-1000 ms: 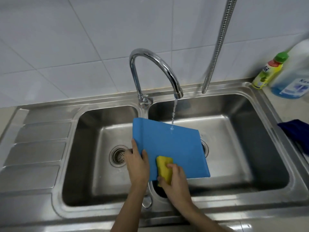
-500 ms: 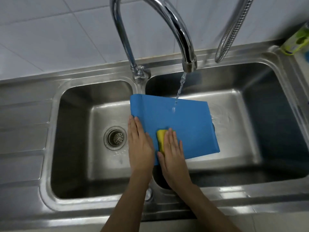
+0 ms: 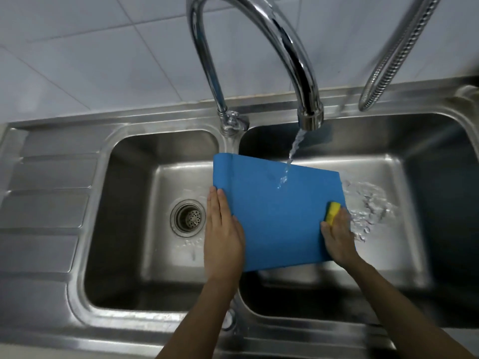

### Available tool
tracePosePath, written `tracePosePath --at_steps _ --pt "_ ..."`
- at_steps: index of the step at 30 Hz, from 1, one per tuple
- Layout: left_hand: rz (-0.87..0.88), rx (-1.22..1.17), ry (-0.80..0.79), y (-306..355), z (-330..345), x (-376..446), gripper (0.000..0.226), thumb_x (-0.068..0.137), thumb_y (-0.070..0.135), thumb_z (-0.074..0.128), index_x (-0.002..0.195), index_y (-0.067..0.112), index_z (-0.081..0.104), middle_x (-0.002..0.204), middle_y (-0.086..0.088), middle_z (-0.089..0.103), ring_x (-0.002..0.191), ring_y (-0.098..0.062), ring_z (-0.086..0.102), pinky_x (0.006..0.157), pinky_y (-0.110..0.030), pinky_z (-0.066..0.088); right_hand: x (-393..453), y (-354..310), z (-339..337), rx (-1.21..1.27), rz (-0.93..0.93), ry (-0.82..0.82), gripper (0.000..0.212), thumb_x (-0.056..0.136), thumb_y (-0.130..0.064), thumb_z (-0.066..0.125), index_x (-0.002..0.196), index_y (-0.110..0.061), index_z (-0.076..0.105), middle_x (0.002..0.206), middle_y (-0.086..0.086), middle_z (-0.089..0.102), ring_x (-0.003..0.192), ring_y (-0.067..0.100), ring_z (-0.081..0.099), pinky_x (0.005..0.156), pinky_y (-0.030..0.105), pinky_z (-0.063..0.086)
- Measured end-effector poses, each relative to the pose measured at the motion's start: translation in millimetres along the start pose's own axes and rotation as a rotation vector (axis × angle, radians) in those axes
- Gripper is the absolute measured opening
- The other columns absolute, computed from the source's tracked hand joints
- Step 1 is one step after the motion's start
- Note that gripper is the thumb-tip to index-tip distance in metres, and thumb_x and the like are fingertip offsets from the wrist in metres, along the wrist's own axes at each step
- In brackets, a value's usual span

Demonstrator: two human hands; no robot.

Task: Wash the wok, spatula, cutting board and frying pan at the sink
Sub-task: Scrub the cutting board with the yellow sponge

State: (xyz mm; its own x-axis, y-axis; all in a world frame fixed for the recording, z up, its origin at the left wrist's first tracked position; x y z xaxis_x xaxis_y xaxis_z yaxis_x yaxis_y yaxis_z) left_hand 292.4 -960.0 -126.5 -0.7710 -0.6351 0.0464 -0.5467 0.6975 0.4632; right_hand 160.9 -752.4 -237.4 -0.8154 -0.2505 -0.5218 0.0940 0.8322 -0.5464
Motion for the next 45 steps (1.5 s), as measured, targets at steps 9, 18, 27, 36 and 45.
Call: tracePosePath --at_steps 9,18,27,36,45 --pt "0.067 0.183 0.012 4.4 -1.0 -1.3 0.058 0.094 0.009 0.035 0.147 -0.008 0.020 0.154 -0.027 0.024 0.143 -0.037 0.027 0.114 -0.045 0.029 -75.9 -126.7 27.1 -0.072 -0.530 -0.134 0.068 0.090 -0.056 0.007 0.141 -0.025 -0.028 0.150 -0.011 -0.031 0.138 0.003 -0.031 0.113 0.027 -0.021" --pt "0.099 0.205 0.006 4.0 2.8 5.0 0.054 0.091 0.004 0.034 0.144 -0.010 0.029 0.152 -0.029 0.029 0.142 -0.040 0.030 0.114 -0.048 0.027 -12.3 -120.5 19.5 -0.118 -0.500 -0.079 0.065 0.098 -0.049 0.014 0.144 -0.023 -0.024 0.155 -0.008 -0.024 0.143 0.008 -0.021 0.116 0.034 -0.013" --pt "0.103 0.176 0.023 7.8 1.3 9.8 0.060 0.085 -0.004 0.049 0.142 -0.009 0.031 0.150 -0.027 0.033 0.141 -0.037 0.031 0.115 -0.045 0.026 43.9 -65.4 -24.2 0.006 -0.026 -0.149 0.066 0.102 -0.032 0.031 0.150 -0.012 -0.012 0.160 0.003 -0.013 0.147 0.017 -0.012 0.119 0.043 -0.004" --pt "0.128 0.150 0.049 5.2 4.6 10.0 0.060 0.092 0.000 0.044 0.147 -0.004 0.019 0.154 -0.024 0.027 0.145 -0.030 0.023 0.119 -0.041 0.025 -10.9 -199.9 8.3 -0.079 -0.729 -0.149 0.068 0.101 -0.022 0.033 0.148 -0.019 -0.017 0.155 -0.005 -0.025 0.141 0.010 -0.027 0.115 0.032 -0.016" --pt "0.116 0.167 0.057 10.2 3.7 12.4 0.070 0.082 -0.013 0.064 0.142 -0.007 0.029 0.150 -0.026 0.033 0.141 -0.036 0.032 0.114 -0.045 0.028 78.3 -94.6 -24.0 0.057 -0.167 -0.054 0.062 0.102 -0.026 0.032 0.152 -0.019 -0.004 0.161 0.001 -0.006 0.147 0.017 -0.007 0.116 0.054 0.002"
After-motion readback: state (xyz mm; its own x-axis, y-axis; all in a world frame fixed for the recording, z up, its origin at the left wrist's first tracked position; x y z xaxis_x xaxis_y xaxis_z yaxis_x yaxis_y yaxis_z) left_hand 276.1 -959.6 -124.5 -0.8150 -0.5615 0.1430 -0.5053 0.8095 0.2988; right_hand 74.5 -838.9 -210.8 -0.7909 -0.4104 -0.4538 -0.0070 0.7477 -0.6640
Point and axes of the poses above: each hand's wrist, its own x-axis towards the middle knuckle, its own z-axis out of the palm, y = z × x, the point moved 1 cm from there along x, towards the middle knuckle
